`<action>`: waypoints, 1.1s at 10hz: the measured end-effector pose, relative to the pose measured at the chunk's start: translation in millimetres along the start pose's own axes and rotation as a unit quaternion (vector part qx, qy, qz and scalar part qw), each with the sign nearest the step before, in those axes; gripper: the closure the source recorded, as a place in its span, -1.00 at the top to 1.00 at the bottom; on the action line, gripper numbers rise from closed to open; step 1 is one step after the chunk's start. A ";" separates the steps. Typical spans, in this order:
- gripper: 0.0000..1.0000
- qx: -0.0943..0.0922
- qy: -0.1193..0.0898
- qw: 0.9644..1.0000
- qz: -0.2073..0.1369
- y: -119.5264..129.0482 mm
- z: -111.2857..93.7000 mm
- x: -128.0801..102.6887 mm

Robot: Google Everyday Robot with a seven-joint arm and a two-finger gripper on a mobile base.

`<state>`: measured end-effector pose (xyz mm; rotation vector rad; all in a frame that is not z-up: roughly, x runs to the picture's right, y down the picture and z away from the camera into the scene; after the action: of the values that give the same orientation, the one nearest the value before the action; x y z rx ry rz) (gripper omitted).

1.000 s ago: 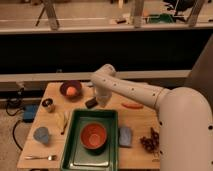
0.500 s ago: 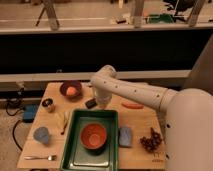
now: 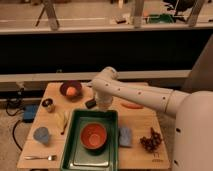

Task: Place eraser in red bowl

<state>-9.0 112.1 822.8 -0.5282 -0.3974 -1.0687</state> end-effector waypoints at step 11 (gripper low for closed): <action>0.60 0.082 -0.040 0.995 0.043 -43.3 1.9 51.3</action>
<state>-25.9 60.1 861.7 -0.4386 -0.5233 -0.9254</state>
